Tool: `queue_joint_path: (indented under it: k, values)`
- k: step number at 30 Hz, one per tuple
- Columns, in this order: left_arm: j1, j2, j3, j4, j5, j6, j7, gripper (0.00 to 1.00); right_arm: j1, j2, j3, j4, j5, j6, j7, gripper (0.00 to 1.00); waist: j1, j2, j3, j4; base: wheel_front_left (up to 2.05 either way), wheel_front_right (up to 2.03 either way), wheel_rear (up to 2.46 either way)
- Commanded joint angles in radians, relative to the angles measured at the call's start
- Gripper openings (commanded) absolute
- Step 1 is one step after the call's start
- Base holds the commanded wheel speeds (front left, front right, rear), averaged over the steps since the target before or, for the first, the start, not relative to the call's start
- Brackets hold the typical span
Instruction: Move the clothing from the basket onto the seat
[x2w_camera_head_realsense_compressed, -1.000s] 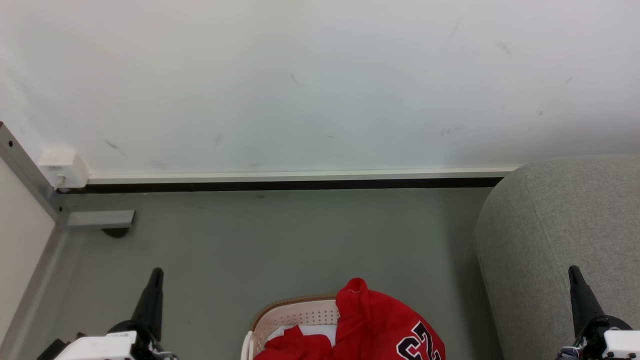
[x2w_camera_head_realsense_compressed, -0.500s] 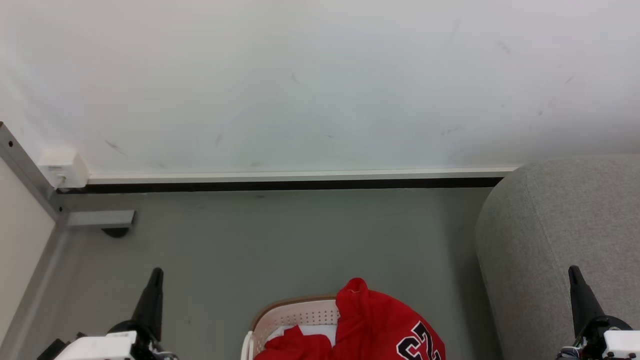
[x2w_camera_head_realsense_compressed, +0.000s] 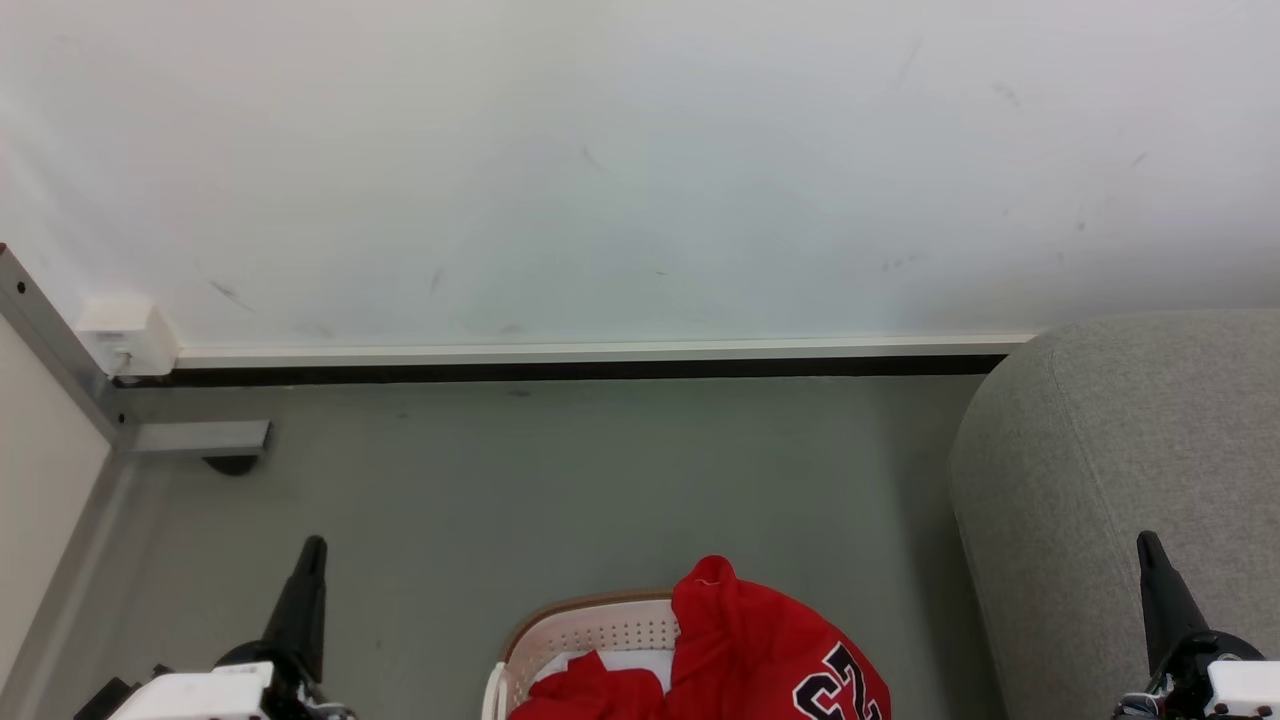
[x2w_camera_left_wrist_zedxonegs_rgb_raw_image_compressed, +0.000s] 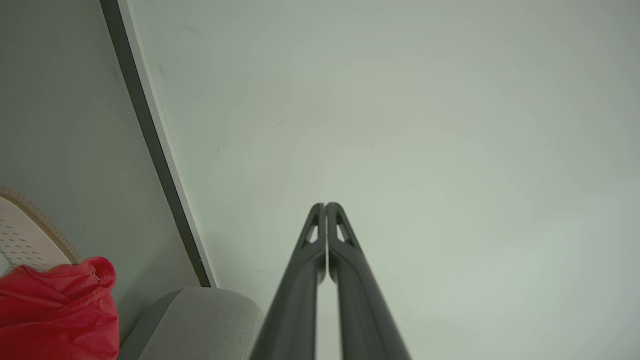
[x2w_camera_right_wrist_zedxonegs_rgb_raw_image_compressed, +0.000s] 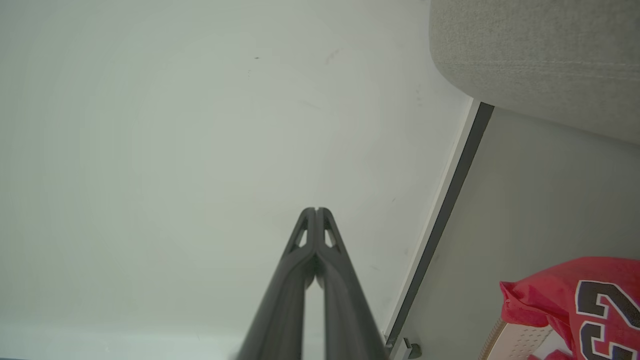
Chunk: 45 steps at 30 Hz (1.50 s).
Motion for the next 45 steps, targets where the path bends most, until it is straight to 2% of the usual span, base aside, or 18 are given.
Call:
queue_joint_path:
  k: [1, 39, 40, 45]
  values:
    - [-0.008, 0.007, 0.001, -0.001, -0.015, -0.005, 0.002, 0.0, -0.013, 0.0, -0.003, 0.002, -0.005, 0.001, 0.001, 0.0, 0.0, 0.0, 0.0, 0.0, 0.0, 0.0, 0.0]
    - [-0.008, 0.007, 0.001, -0.001, -0.015, -0.005, 0.002, 0.0, -0.013, 0.0, -0.003, 0.002, -0.005, 0.001, 0.001, 0.0, 0.0, 0.0, 0.0, 0.0, 0.0, 0.0, 0.0]
    - [0.0, 0.0, 0.0, 0.0, 0.0, 0.0, 0.0, 1.0, 0.0, 0.0, 0.0, 0.0, 0.0, 0.0, 0.0, 1.0, 0.0, 0.0, 0.0, 0.0, 0.0, 0.0, 0.0]
    - [0.025, -0.009, -0.004, 0.025, 0.002, 0.003, -0.007, 1.0, 0.026, 0.008, 0.007, 0.024, 0.0, 0.0, -0.006, 1.0, 0.0, 0.0, 0.0, 0.0, 0.0, 0.0, 0.0]
